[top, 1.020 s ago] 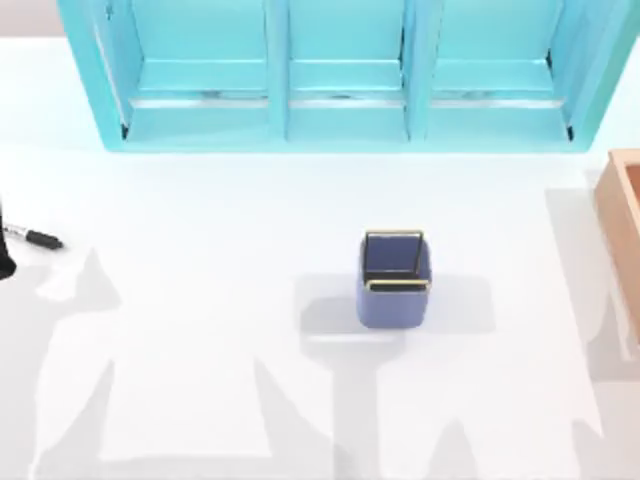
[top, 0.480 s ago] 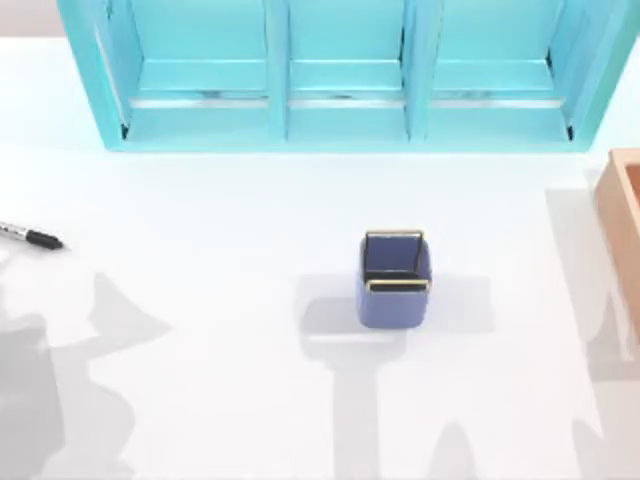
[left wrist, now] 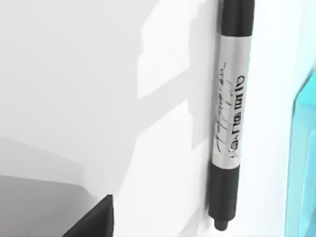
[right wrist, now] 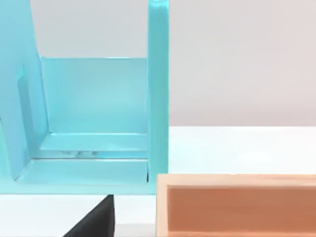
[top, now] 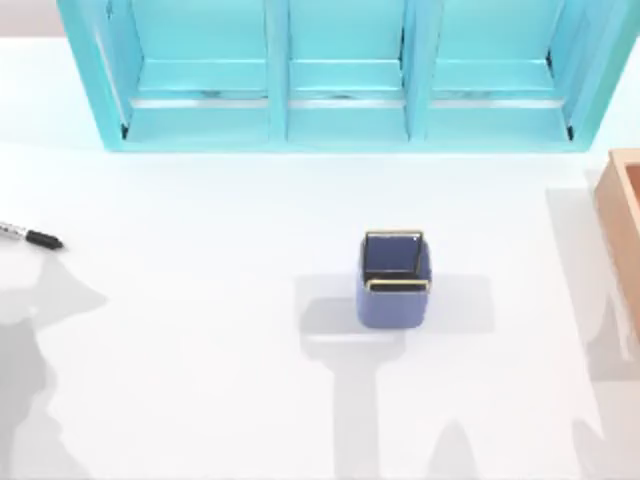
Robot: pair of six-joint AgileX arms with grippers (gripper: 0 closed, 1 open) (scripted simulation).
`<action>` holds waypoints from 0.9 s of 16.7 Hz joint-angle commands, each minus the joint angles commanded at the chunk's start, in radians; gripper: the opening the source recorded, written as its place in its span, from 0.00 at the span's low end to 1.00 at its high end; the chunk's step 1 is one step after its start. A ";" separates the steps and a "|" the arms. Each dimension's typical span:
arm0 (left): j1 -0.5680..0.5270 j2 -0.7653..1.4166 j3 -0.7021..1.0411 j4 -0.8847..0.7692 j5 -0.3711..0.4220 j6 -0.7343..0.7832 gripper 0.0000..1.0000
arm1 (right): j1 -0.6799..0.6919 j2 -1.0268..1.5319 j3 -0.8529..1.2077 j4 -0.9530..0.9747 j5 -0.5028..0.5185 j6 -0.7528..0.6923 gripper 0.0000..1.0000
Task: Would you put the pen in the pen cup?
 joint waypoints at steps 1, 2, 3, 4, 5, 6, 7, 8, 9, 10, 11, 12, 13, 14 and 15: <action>0.000 0.000 0.000 0.000 0.000 0.000 1.00 | 0.000 0.000 0.000 0.000 0.000 0.000 1.00; 0.000 0.000 0.000 0.000 0.000 0.000 1.00 | 0.000 0.000 0.000 0.000 0.000 0.000 1.00; -0.005 -0.003 -0.005 -0.001 -0.002 0.001 1.00 | 0.000 0.000 0.000 0.000 0.000 0.000 1.00; -0.006 0.000 -0.002 0.002 -0.003 -0.001 1.00 | 0.000 0.000 0.000 0.000 0.000 0.000 1.00; -0.013 0.013 0.007 0.014 -0.008 -0.009 1.00 | 0.000 0.000 0.000 0.000 0.000 0.000 1.00; -0.024 0.037 0.023 0.032 -0.016 -0.021 1.00 | 0.000 0.000 0.000 0.000 0.000 0.000 1.00; -0.040 0.072 0.044 0.057 -0.026 -0.036 1.00 | 0.000 0.000 0.000 0.000 0.000 0.000 1.00; -0.059 0.118 0.068 0.087 -0.039 -0.053 1.00 | 0.000 0.000 0.000 0.000 0.000 0.000 1.00; -0.080 0.173 0.095 0.121 -0.054 -0.069 1.00 | 0.000 0.000 0.000 0.000 0.000 0.000 1.00; -0.103 0.233 0.122 0.156 -0.069 -0.087 1.00 | 0.000 0.000 0.000 0.000 0.000 0.000 1.00; -0.125 0.285 0.149 0.188 -0.084 -0.104 1.00 | 0.000 0.000 0.000 0.000 0.000 0.000 1.00; -0.146 0.327 0.171 0.217 -0.099 -0.121 1.00 | 0.000 0.000 0.000 0.000 0.000 0.000 1.00; -0.164 0.358 0.189 0.240 -0.111 -0.135 1.00 | 0.000 0.000 0.000 0.000 0.000 0.000 1.00; -0.176 0.378 0.201 0.256 -0.120 -0.145 1.00 | 0.000 0.000 0.000 0.000 0.000 0.000 1.00; -0.183 0.388 0.207 0.264 -0.125 -0.150 1.00 | 0.000 0.000 0.000 0.000 0.000 0.000 1.00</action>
